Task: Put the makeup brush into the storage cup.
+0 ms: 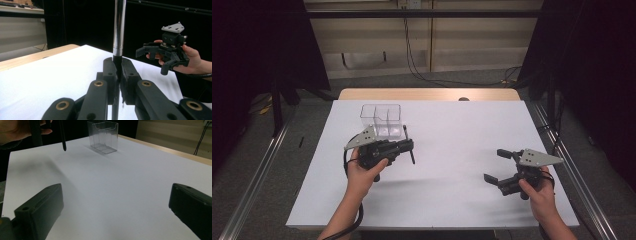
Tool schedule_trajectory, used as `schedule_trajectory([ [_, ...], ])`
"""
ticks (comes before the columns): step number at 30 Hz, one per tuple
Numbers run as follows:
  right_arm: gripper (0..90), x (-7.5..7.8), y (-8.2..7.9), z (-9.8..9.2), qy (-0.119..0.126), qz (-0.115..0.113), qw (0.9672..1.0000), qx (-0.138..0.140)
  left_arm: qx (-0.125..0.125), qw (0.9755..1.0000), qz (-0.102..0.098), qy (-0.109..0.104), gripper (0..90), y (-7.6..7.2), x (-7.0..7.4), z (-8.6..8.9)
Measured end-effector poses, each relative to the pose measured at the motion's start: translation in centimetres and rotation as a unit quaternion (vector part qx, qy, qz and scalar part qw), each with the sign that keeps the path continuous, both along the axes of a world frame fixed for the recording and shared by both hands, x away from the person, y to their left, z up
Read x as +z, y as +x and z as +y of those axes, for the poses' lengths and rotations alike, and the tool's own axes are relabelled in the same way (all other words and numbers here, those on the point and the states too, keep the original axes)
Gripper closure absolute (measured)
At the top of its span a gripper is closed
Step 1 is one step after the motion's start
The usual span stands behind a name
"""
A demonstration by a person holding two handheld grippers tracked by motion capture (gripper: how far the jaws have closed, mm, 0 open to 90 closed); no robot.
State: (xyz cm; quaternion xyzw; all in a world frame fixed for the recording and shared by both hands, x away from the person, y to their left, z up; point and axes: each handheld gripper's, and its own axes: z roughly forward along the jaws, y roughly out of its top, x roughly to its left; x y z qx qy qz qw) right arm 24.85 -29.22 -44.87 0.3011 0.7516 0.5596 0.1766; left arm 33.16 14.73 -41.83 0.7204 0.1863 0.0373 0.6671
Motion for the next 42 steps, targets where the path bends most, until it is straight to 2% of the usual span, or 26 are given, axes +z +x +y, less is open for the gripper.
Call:
schedule_trajectory([
  [8, 0.0, -0.3, -0.3, -0.4, 0.004, 0.001, 1.0000, -0.001, 0.006, 1.0000, 0.002, 0.005, 83.8, 0.2, 0.1, 0.3],
  [17, 0.0, -0.5, -0.6, -0.4, 0.000, 0.001, 1.0000, 0.001, 0.025, 0.9997, 0.003, 0.005, 83.8, 0.7, 0.4, 1.3],
  [27, 0.0, -0.4, -0.8, -0.8, 0.002, -0.003, 1.0000, 0.001, 0.053, 0.9985, 0.000, 0.015, 83.8, 1.6, 1.0, 3.0],
  [42, 0.0, -0.2, -0.8, -1.0, 0.007, -0.009, 0.9999, -0.001, 0.078, 0.9966, -0.002, 0.026, 83.7, 3.1, 2.0, 3.8],
])
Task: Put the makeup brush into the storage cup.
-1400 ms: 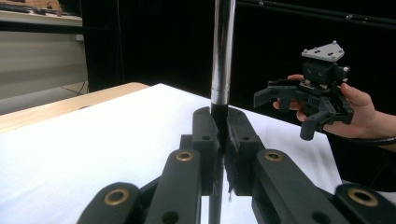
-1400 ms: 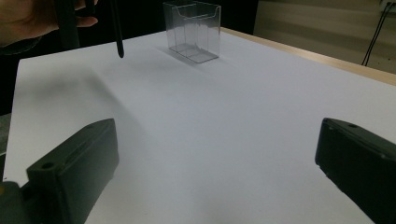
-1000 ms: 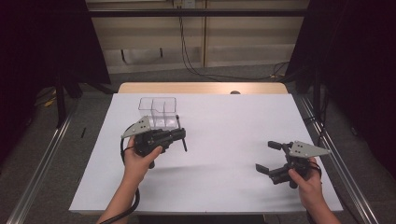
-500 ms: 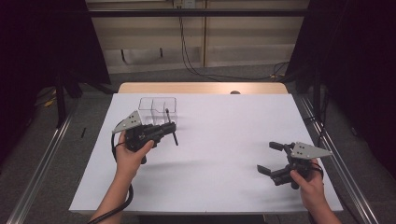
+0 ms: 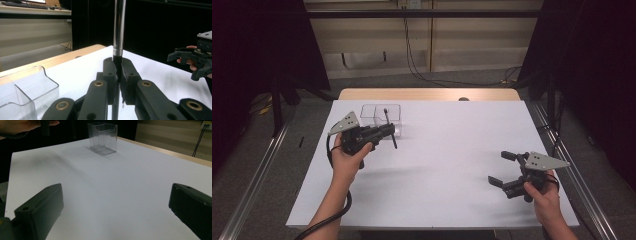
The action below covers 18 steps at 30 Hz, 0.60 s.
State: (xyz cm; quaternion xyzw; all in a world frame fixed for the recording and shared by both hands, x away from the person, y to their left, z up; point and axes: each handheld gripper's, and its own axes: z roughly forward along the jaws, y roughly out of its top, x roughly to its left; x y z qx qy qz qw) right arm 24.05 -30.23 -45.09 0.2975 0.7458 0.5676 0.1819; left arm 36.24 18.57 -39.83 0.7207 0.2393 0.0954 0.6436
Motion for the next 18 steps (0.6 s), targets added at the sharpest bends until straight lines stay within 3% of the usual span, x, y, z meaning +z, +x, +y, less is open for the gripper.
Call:
schedule_trajectory([
  [8, 0.0, 0.0, 0.0, -0.1, 0.001, 0.000, 1.0000, -0.001, 0.001, 1.0000, -0.002, 0.008, 83.7, 0.6, 0.6, 0.0],
  [10, 0.0, 0.0, 0.0, -0.1, 0.001, 0.000, 1.0000, -0.001, 0.001, 1.0000, 0.002, 0.000, 83.8, 0.8, 0.7, 0.0],
  [18, 0.0, 0.2, 0.0, -0.2, 0.003, -0.004, 1.0000, -0.001, 0.011, 0.9999, 0.005, 0.003, 83.7, 1.5, 1.0, 0.2],
])
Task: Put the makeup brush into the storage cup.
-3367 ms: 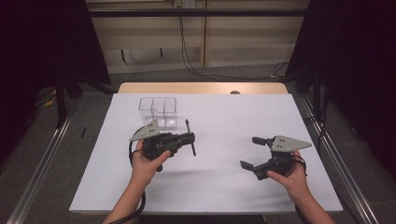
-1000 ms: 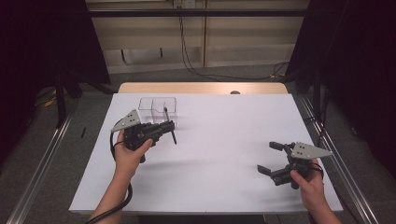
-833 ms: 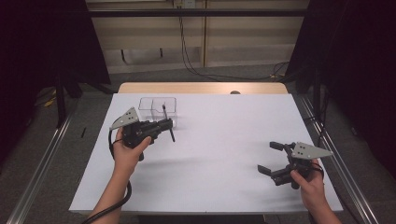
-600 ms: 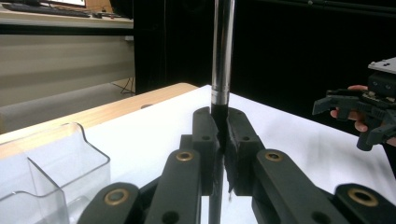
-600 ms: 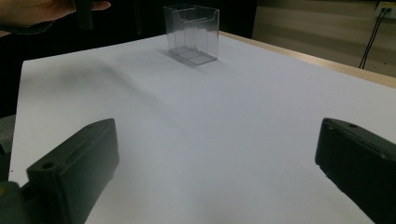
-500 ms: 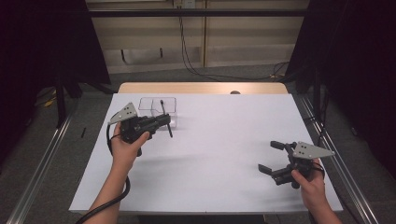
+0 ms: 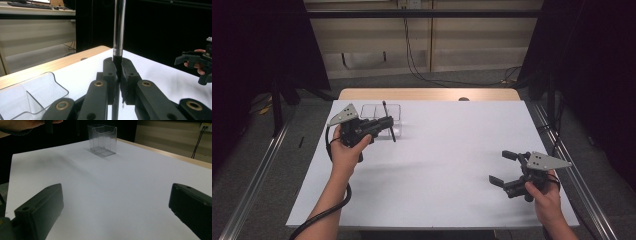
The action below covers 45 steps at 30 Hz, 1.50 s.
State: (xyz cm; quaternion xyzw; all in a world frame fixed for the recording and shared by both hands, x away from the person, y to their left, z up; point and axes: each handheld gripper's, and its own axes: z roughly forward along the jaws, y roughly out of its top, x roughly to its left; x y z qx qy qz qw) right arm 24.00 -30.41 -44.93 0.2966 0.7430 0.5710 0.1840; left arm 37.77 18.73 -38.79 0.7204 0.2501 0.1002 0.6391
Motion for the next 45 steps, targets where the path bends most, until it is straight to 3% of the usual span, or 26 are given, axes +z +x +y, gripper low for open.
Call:
schedule_trajectory([
  [23, 0.0, -0.1, 0.0, 0.0, 0.000, -0.001, 1.0000, 0.005, 0.025, 0.9996, 0.001, 0.011, 83.8, 1.8, 1.0, 0.3],
  [45, 0.0, -0.2, 0.0, 0.1, -0.004, 0.001, 1.0000, 0.008, 0.045, 0.9990, 0.001, 0.005, 83.7, 3.4, 1.8, 0.8],
])
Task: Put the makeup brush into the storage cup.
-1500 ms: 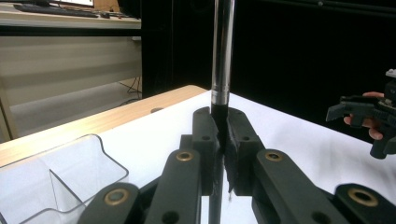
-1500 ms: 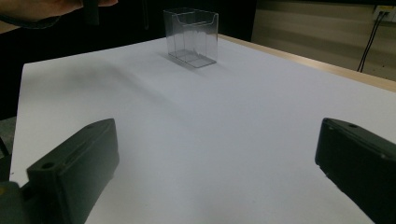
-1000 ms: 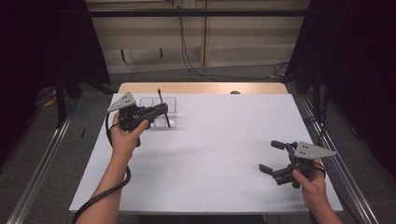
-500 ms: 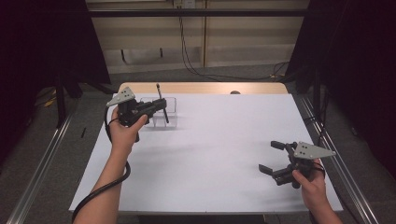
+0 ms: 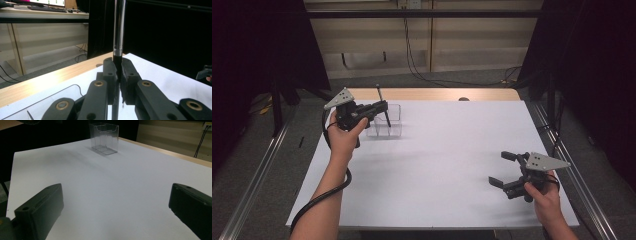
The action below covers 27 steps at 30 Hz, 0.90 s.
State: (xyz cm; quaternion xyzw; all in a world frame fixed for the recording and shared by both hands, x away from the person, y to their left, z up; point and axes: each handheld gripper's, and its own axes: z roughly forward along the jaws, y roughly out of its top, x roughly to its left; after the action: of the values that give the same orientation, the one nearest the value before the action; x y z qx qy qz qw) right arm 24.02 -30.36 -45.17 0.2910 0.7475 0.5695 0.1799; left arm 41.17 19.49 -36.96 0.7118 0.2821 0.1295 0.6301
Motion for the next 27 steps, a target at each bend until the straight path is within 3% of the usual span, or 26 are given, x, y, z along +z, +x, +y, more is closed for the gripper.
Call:
schedule_trajectory([
  [7, 0.0, -0.1, 0.0, 0.0, 0.000, 0.000, 1.0000, -0.001, 0.002, 1.0000, -0.001, 0.008, 83.8, 0.4, 0.3, -0.2],
  [27, 0.0, -0.1, 0.0, 0.1, -0.004, 0.000, 1.0000, 0.002, 0.023, 0.9997, -0.004, 0.006, 83.7, 1.7, 1.0, 0.0],
])
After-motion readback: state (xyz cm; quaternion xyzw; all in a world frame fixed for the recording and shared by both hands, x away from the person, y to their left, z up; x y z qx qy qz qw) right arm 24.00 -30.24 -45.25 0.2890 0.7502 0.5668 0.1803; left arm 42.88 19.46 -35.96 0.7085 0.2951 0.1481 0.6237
